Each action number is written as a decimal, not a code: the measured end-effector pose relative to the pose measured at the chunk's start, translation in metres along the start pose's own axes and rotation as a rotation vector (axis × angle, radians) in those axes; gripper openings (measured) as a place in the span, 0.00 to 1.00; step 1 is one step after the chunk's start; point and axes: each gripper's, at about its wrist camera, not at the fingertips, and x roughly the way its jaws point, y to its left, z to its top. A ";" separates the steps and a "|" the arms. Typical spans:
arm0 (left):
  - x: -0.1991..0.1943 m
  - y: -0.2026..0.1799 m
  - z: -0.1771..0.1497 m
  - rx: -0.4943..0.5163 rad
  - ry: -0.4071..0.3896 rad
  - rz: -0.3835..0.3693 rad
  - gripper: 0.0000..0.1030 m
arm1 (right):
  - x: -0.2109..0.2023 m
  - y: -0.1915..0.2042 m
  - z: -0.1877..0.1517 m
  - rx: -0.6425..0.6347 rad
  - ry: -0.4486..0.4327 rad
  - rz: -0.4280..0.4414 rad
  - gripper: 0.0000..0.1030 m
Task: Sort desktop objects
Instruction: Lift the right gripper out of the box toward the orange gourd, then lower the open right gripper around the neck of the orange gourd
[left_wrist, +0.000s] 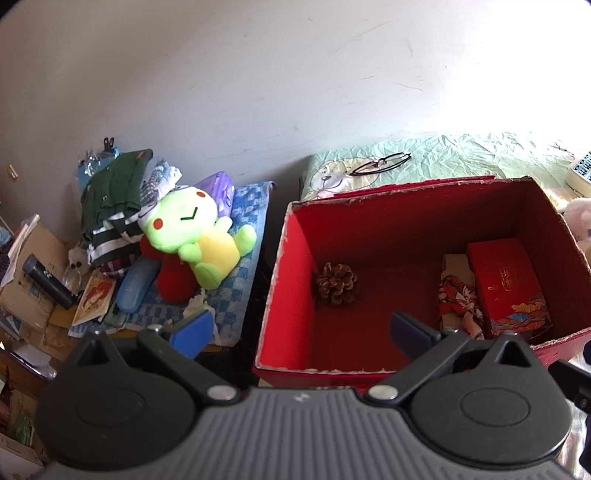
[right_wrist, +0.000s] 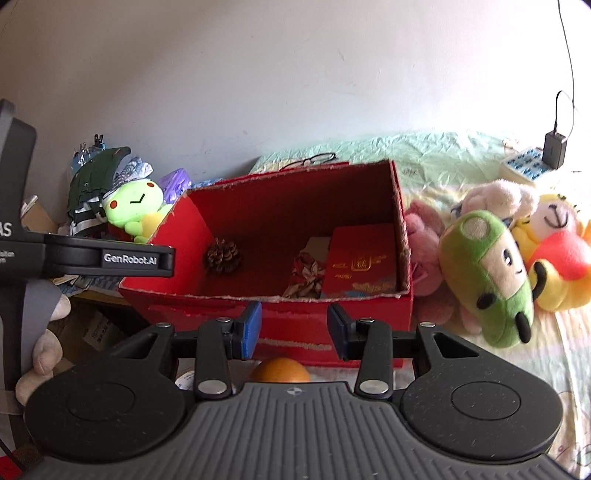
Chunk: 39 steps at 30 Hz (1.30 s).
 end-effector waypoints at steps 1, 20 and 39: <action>-0.001 0.001 -0.001 -0.002 0.002 0.007 0.99 | 0.003 -0.002 0.000 0.012 0.016 0.010 0.41; -0.027 -0.005 -0.070 -0.115 0.066 -0.275 0.97 | 0.042 -0.057 -0.013 0.096 0.300 0.136 0.38; -0.018 -0.099 -0.116 -0.105 0.120 -0.557 0.89 | 0.056 -0.086 -0.018 0.108 0.441 0.278 0.34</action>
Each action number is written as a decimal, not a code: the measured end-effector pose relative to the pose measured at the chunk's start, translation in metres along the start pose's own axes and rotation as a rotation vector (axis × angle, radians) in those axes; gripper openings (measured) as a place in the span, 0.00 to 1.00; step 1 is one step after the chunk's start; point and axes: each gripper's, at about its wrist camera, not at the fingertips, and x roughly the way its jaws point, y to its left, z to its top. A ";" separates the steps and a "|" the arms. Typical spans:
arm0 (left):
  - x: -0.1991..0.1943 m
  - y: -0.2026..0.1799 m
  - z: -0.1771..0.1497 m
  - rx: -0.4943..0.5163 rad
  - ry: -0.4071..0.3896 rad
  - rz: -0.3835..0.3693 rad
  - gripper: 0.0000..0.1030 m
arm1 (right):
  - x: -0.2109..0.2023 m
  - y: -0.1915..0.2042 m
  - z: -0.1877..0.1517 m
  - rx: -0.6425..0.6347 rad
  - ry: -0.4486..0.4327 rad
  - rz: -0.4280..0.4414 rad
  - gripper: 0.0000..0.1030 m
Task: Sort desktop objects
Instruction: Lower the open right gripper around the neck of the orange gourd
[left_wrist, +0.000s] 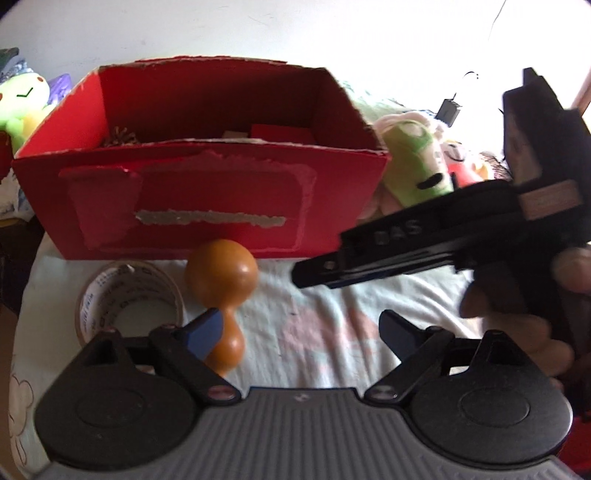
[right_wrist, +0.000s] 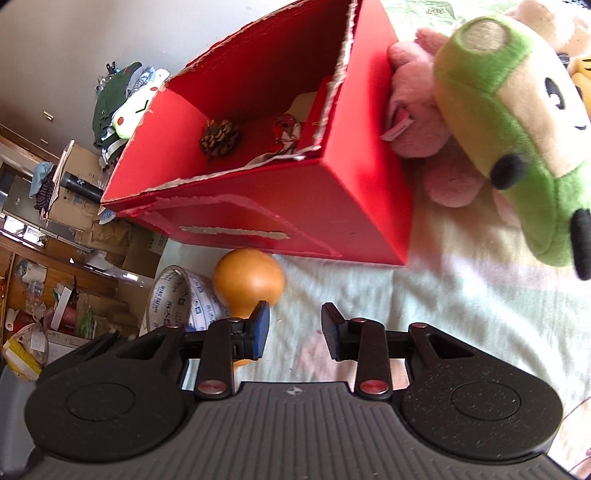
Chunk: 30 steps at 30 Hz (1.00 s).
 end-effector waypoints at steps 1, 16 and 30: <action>0.004 0.002 0.001 -0.009 0.000 0.017 0.89 | -0.002 -0.003 0.000 -0.002 -0.002 -0.001 0.34; 0.030 0.005 0.009 -0.057 0.036 -0.043 0.94 | -0.009 -0.030 0.008 0.031 -0.013 -0.008 0.34; 0.012 0.000 0.005 -0.023 0.030 -0.053 0.95 | -0.009 -0.040 0.010 0.042 -0.003 -0.001 0.34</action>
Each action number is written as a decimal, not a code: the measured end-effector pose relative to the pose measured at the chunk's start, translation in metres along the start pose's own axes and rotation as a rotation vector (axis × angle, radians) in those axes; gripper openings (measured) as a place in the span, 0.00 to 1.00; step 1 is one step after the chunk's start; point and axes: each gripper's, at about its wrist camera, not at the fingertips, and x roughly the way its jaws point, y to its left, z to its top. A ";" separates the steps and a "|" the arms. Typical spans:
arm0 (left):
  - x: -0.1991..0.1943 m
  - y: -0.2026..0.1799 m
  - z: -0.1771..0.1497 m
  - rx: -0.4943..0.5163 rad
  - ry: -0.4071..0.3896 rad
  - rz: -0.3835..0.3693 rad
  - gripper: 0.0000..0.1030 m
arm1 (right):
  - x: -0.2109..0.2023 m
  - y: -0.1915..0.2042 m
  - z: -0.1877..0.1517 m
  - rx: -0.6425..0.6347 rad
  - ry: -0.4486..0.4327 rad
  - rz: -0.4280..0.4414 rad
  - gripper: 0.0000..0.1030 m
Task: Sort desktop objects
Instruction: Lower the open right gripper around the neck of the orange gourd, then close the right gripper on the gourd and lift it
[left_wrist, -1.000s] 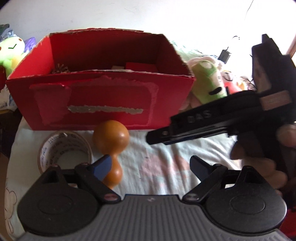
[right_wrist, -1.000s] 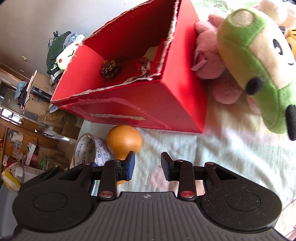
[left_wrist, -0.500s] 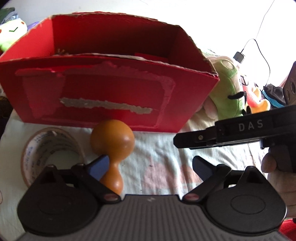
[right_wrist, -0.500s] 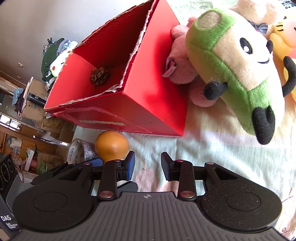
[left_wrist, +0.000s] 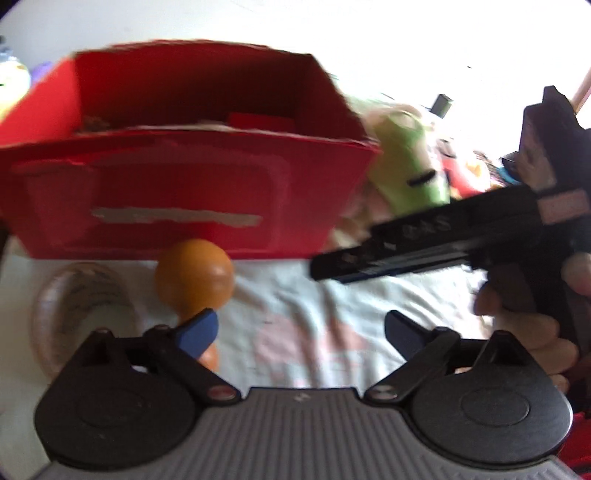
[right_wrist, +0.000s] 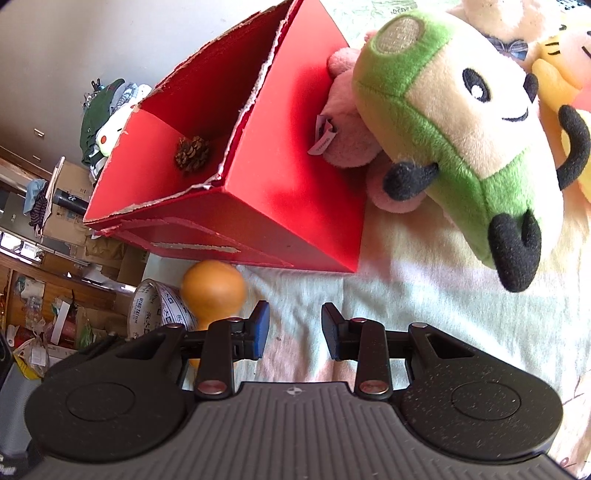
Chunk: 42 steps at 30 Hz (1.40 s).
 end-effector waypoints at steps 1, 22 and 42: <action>0.004 0.003 0.000 -0.010 0.013 0.007 0.95 | 0.001 0.000 0.000 0.002 0.002 0.001 0.34; 0.030 0.002 0.000 0.044 0.019 0.054 0.92 | 0.010 0.023 -0.006 -0.056 0.026 0.047 0.25; 0.044 -0.014 0.005 0.178 0.016 0.083 0.74 | 0.037 0.045 -0.010 -0.080 0.083 0.079 0.17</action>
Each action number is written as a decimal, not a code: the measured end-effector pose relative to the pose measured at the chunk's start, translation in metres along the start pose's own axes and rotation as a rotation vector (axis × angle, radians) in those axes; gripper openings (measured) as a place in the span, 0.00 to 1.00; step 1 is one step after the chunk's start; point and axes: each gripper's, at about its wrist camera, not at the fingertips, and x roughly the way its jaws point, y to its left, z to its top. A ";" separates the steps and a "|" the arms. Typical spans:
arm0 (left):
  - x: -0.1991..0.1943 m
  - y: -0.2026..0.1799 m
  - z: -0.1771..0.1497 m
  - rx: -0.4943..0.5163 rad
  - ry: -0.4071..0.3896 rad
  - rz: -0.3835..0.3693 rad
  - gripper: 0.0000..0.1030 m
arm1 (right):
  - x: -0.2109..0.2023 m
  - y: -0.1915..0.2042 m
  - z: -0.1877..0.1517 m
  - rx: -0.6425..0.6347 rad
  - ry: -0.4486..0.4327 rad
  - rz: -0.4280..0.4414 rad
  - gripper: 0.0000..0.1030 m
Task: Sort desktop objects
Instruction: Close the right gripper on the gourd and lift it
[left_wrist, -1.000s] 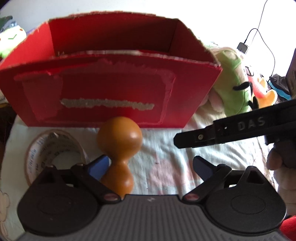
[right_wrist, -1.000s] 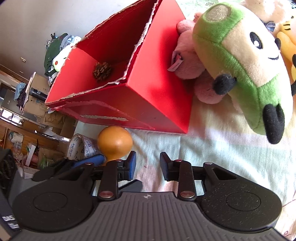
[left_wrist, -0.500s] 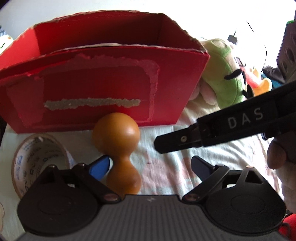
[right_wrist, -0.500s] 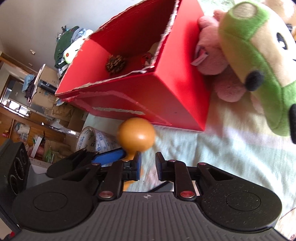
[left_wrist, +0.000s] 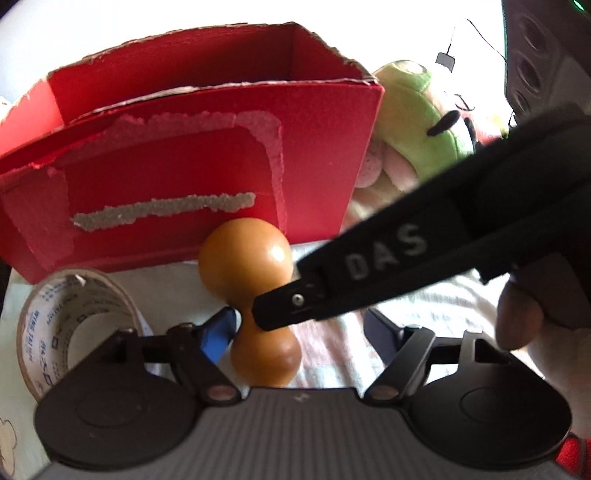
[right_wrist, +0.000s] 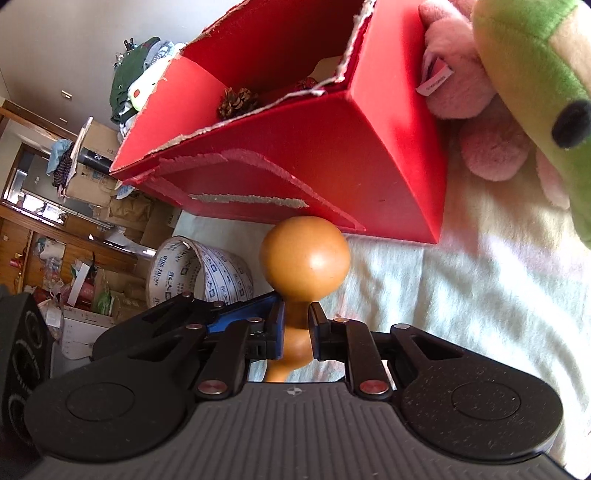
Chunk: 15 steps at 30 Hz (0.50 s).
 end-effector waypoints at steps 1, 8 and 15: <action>0.001 0.000 0.000 0.006 0.001 0.008 0.73 | 0.001 0.001 0.001 0.000 -0.002 -0.003 0.17; 0.005 0.007 0.006 0.023 0.018 0.047 0.71 | 0.012 -0.002 0.003 0.055 0.010 0.025 0.23; 0.009 0.010 0.012 0.054 0.042 0.059 0.70 | 0.017 -0.014 0.003 0.133 0.026 0.082 0.28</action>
